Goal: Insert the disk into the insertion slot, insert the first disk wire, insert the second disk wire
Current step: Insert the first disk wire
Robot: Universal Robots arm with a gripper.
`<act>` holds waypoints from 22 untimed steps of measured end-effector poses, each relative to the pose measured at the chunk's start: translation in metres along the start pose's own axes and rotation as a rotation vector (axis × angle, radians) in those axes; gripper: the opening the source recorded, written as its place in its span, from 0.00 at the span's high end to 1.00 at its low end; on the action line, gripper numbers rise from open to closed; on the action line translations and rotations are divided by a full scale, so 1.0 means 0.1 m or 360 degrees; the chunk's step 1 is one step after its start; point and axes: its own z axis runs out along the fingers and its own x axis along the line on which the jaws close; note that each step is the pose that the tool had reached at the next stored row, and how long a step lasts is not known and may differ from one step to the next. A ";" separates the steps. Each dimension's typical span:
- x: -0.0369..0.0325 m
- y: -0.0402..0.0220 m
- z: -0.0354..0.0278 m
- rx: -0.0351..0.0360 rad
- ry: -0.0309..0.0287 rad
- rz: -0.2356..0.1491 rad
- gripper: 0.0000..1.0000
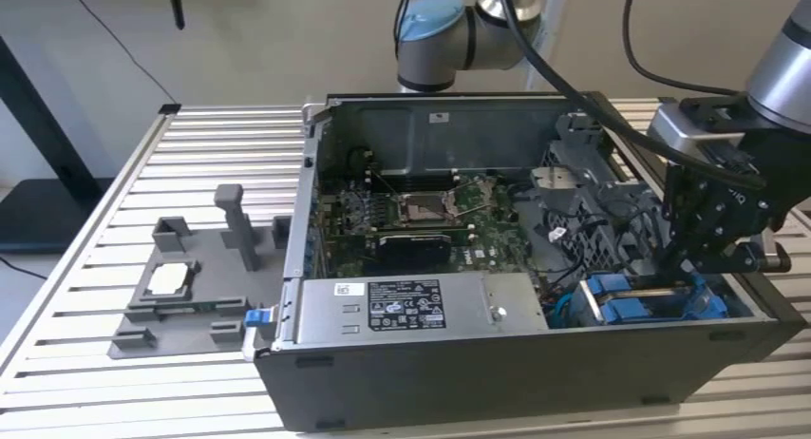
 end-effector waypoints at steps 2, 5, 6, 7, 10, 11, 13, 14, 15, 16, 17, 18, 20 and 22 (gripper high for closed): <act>0.000 0.000 0.003 0.0000 -0.00006 0.0000 0.81; 0.000 0.000 0.003 0.0000 -0.00007 0.0000 0.81; 0.000 0.000 0.003 0.0000 -0.00007 0.0000 0.81; 0.000 0.000 0.003 0.0000 -0.00007 0.0000 0.81; 0.000 0.003 0.007 -0.0001 -0.00022 0.0000 0.80; 0.000 0.003 0.006 0.0000 -0.00020 0.0000 0.80; 0.000 0.002 0.004 0.0000 -0.00012 0.0000 0.73; 0.000 0.002 0.002 0.0000 -0.00007 0.0000 0.73; 0.000 0.002 -0.004 0.0000 -0.00005 0.0000 0.73; -0.001 0.002 -0.017 0.0000 -0.00008 0.0000 0.73; -0.002 0.002 -0.037 0.0000 -0.00010 0.0000 0.73; -0.002 0.002 -0.060 0.0000 -0.00013 0.0000 0.73; -0.003 0.002 -0.108 0.0000 -0.00008 0.0000 0.73; -0.004 0.003 -0.153 0.0000 -0.00006 0.0000 0.73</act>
